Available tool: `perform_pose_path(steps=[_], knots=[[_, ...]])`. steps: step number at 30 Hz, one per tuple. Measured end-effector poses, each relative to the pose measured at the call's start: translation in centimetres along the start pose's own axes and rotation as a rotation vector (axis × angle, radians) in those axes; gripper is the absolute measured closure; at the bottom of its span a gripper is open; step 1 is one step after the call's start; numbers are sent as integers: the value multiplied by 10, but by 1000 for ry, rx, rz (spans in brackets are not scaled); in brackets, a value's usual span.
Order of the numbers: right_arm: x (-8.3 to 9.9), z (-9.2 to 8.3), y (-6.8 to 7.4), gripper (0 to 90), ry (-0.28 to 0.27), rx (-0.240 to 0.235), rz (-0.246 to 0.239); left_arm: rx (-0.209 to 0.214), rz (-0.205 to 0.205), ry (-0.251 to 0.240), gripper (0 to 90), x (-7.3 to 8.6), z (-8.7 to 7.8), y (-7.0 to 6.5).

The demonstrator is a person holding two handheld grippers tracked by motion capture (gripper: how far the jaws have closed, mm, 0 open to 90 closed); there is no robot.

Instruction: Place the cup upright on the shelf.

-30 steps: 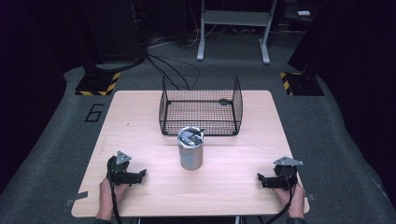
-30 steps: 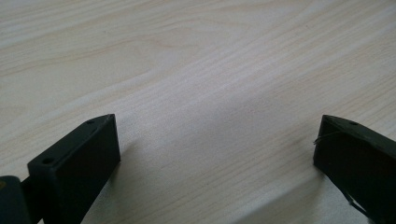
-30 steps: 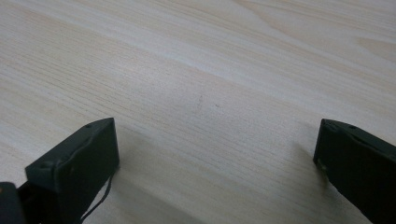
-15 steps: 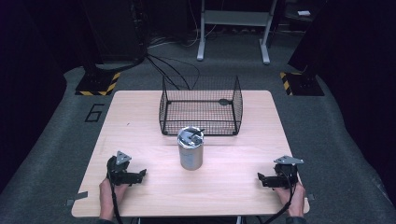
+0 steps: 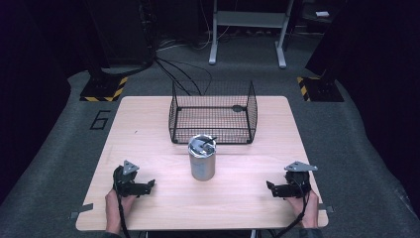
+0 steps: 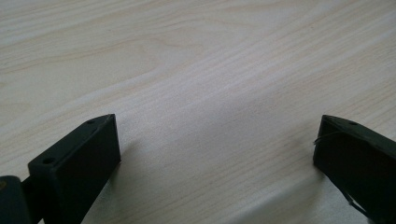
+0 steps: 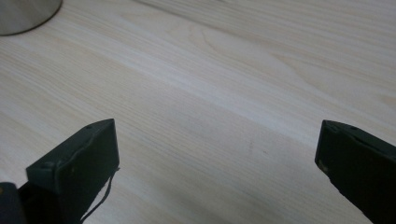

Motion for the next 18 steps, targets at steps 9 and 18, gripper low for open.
perform_pose_path(steps=[9, 18], knots=[[-17, -1, 16, 0, -15, -38, -30, -1, -2, -1, 4, 0, 0, 0], [-31, 1, 32, 0, -20, -72, -65, -1, -1, -1, 4, 0, 0, 0]])
Point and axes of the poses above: each handheld gripper's, and its own axes: z roughly forward along the jaws, x roughly out of its underside, y roughly to its left, the point moved 1 cm from there along z, roughly forward along the jaws, and after that the axes turned 7 degrees about -x, right-handed, at the moved point
